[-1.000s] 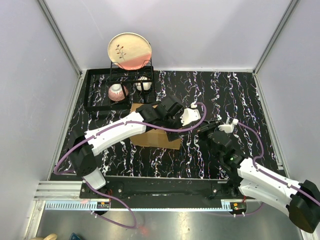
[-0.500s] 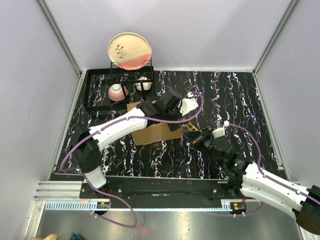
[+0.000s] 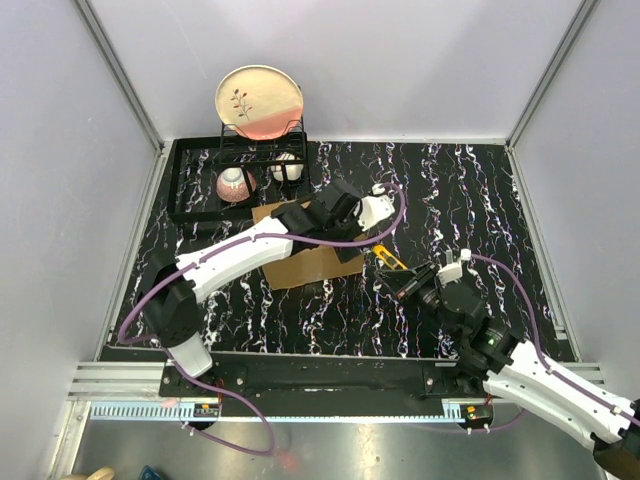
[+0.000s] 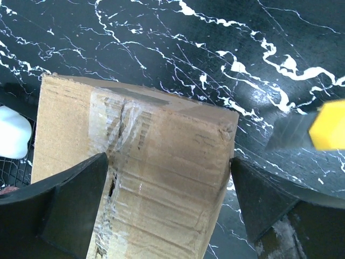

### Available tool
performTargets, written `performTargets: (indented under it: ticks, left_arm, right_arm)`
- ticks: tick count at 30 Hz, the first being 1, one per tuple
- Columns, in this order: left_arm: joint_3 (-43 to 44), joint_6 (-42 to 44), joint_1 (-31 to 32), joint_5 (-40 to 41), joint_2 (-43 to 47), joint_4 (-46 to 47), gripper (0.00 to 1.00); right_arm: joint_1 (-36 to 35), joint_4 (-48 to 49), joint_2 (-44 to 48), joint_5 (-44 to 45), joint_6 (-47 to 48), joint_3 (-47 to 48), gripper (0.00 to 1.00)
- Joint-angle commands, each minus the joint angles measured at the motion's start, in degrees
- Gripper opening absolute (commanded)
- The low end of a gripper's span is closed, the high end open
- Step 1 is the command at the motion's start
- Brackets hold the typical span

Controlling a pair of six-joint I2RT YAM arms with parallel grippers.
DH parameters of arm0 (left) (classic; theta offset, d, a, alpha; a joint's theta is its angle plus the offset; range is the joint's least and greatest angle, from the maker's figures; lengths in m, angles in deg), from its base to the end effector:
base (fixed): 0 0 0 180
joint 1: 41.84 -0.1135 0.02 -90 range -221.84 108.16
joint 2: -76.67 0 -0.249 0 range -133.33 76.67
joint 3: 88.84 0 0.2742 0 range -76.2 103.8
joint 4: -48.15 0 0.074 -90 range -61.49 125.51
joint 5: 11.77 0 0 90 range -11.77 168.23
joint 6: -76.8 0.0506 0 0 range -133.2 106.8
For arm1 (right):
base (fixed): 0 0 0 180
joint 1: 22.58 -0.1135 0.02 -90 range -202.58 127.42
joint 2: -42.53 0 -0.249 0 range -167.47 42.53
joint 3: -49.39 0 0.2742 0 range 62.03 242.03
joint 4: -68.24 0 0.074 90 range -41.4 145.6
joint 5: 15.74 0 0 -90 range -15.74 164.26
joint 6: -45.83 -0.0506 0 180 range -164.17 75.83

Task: Unpack the express box
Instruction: Cut the express box at the center of the board.

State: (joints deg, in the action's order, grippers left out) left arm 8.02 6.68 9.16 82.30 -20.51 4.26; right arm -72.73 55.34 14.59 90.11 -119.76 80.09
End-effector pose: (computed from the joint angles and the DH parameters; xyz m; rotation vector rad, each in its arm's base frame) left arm 0.2637 -0.3199 0.2722 1.3323 1.9328 -0.1856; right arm 0.1353 0.1406 0.2218 0.6463 1.8386 1.3191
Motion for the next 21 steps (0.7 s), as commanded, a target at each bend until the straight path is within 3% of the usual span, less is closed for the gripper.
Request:
performTargets:
  ticks: [1,5,9,13,19,21]
  left_arm:
    - [-1.43,-0.2,-0.73,-6.68,4.1,-4.86,0.99]
    - [-0.64,2.78,-0.99,-16.45,7.79,-11.28,0.99]
    - [5.48,10.16,-0.99,-26.3,11.14,-21.55,0.99]
    - [15.33,13.16,-0.99,-34.45,9.74,-32.19,0.99]
    - [24.23,11.77,-0.91,-47.92,8.6,-33.0,0.99]
    - [24.93,11.93,-0.82,-48.9,7.54,-34.57,0.99]
  right_arm:
    - [-0.47,-5.98,2.62,1.11,2.55,0.3,0.0]
    - [-0.47,-12.82,9.21,2.33,3.96,0.57,0.0]
    - [-0.56,-17.5,15.1,1.37,8.16,1.44,0.0]
    - [-0.47,-14.96,14.42,-7.99,20.19,3.99,0.0]
    - [-0.47,-13.37,4.49,-28.03,35.94,13.04,0.0]
    - [-0.47,-13.99,3.78,-29.47,38.66,15.94,0.0]
